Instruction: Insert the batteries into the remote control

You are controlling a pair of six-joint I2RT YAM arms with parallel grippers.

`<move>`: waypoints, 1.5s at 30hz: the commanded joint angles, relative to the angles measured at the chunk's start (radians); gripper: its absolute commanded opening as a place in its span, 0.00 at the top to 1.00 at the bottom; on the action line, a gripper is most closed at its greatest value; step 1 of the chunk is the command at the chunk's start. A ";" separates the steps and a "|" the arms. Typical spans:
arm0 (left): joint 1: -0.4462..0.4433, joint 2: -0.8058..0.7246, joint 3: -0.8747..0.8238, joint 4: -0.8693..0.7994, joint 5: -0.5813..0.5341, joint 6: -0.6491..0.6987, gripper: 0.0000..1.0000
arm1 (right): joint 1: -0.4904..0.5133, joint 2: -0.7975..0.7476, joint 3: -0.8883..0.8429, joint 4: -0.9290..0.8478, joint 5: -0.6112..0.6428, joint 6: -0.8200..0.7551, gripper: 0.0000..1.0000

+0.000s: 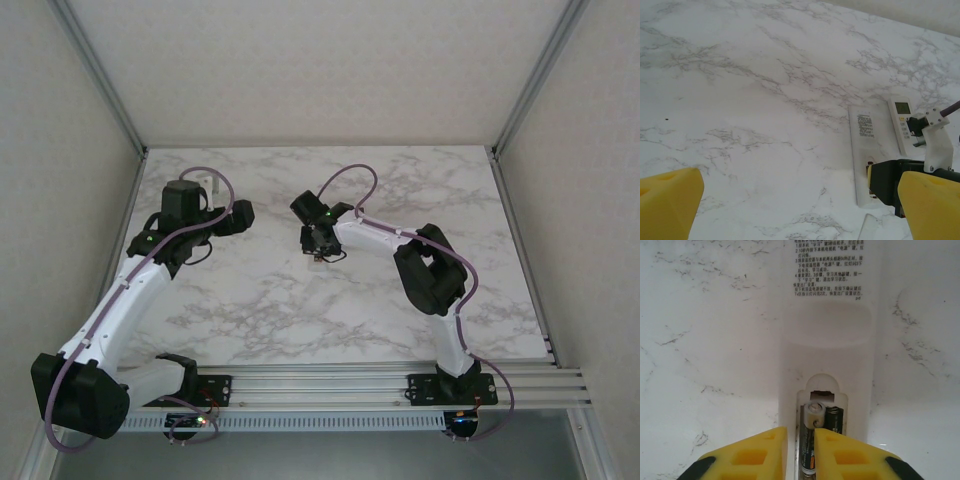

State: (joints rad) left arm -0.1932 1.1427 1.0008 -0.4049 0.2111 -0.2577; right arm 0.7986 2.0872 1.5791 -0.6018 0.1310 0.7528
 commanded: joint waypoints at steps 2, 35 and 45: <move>-0.007 0.003 0.004 -0.002 -0.016 0.005 0.00 | 0.010 -0.002 0.018 -0.061 0.026 0.016 0.77; -0.006 0.002 0.004 -0.010 -0.032 0.013 0.00 | -0.047 0.102 0.174 -0.145 0.001 -0.078 0.89; -0.006 -0.001 -0.002 -0.012 -0.032 0.011 0.01 | -0.047 0.095 0.140 -0.138 -0.008 -0.078 0.91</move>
State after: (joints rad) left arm -0.1932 1.1427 1.0008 -0.4053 0.1894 -0.2573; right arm 0.7490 2.1769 1.7344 -0.7254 0.1299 0.6800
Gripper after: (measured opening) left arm 0.995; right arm 0.094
